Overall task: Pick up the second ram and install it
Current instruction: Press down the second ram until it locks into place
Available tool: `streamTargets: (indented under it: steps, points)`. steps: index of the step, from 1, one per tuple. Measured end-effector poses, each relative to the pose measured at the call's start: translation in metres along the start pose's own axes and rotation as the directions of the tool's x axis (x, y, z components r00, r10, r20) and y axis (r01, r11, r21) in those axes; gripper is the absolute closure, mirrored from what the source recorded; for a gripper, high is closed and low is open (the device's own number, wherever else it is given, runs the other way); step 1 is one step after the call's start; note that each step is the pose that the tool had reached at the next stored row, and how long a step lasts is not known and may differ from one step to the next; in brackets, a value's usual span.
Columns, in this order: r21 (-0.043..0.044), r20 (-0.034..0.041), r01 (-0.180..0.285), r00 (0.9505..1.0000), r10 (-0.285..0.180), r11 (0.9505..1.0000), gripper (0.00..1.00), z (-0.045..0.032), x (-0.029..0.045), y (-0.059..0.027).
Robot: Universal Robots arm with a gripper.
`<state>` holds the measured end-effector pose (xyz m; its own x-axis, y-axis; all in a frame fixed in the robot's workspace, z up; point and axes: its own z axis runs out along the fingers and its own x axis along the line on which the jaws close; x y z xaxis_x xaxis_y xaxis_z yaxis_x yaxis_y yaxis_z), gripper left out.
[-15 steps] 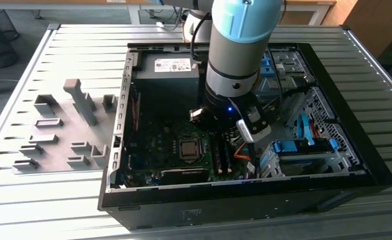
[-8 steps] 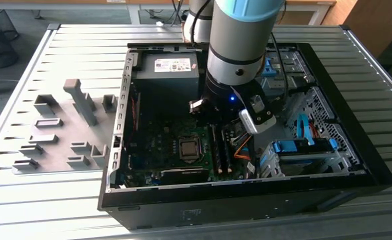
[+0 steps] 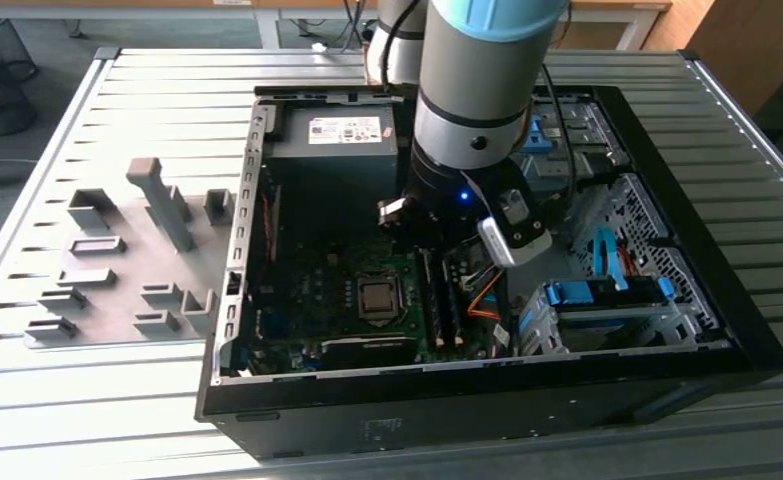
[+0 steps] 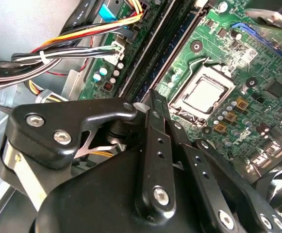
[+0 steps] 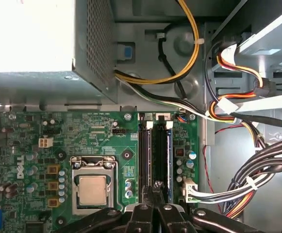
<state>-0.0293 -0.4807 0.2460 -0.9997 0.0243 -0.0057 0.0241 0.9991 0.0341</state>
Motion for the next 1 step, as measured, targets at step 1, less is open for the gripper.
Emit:
streamTargets:
  steps: [1]
  points:
    - [0.0001, 0.0000, 0.000, 1.0000, 0.000, 1.0000, 0.90, -0.0001, 0.0000, 0.0000]
